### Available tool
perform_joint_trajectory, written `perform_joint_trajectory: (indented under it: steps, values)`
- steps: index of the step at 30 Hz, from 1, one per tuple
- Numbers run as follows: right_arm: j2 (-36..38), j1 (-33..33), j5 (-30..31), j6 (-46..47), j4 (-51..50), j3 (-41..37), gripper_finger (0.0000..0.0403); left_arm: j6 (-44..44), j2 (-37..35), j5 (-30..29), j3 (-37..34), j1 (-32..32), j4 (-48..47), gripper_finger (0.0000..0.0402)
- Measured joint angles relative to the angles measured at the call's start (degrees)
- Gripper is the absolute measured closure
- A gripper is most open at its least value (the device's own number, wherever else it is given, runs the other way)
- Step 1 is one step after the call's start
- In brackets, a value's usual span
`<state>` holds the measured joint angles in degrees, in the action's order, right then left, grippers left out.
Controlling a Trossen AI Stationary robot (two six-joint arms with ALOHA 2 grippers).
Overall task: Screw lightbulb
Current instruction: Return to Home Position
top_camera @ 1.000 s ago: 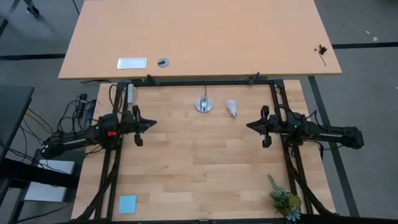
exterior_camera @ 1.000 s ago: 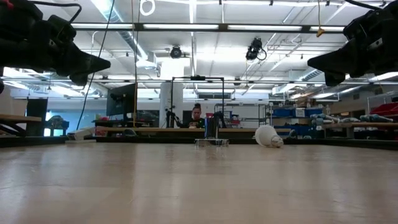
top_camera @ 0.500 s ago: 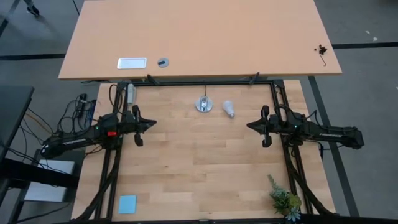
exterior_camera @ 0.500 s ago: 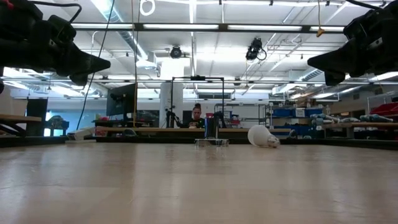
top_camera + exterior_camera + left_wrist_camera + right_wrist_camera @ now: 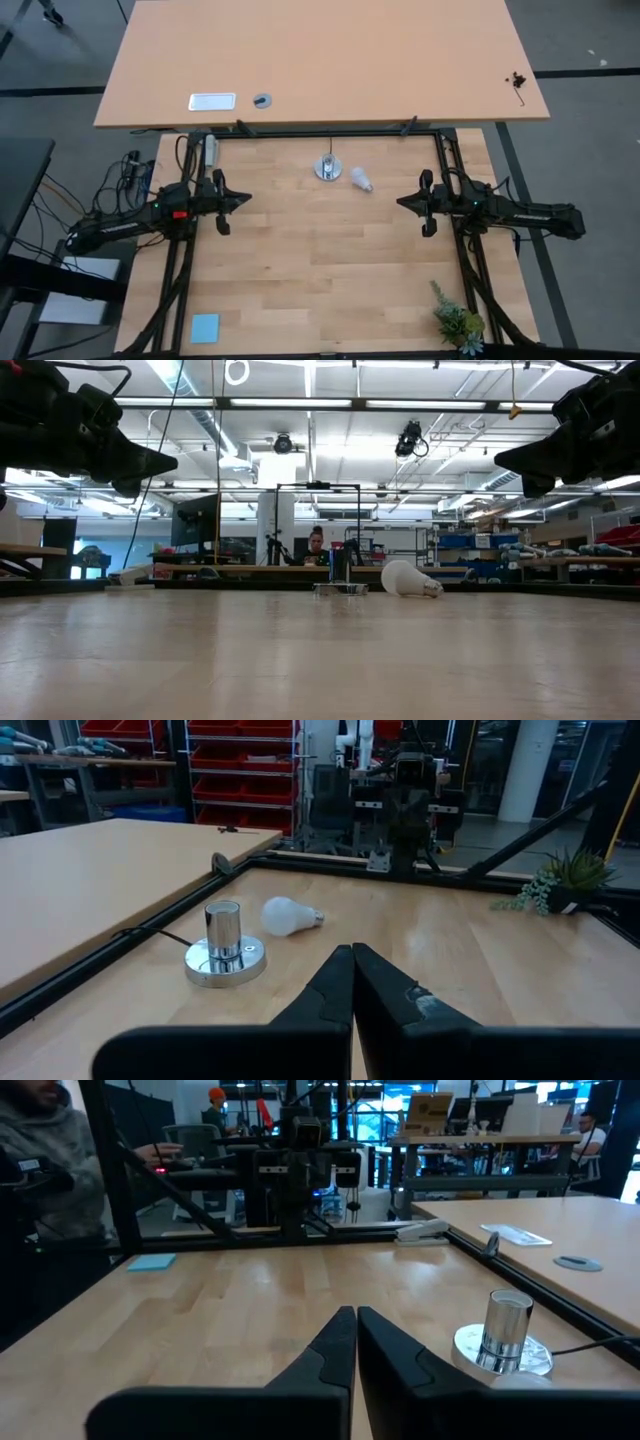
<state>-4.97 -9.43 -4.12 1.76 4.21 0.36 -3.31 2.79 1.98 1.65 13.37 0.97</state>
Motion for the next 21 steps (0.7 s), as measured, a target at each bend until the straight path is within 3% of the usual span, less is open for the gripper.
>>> perform_joint_trajectory:
  steps: [21]
  values:
    - [0.0, 0.0, 0.0, 0.0, 0.0, 0.0, 0.0383, 0.0, 0.0, 0.0, 0.0, 0.0, 0.0, 0.0392]
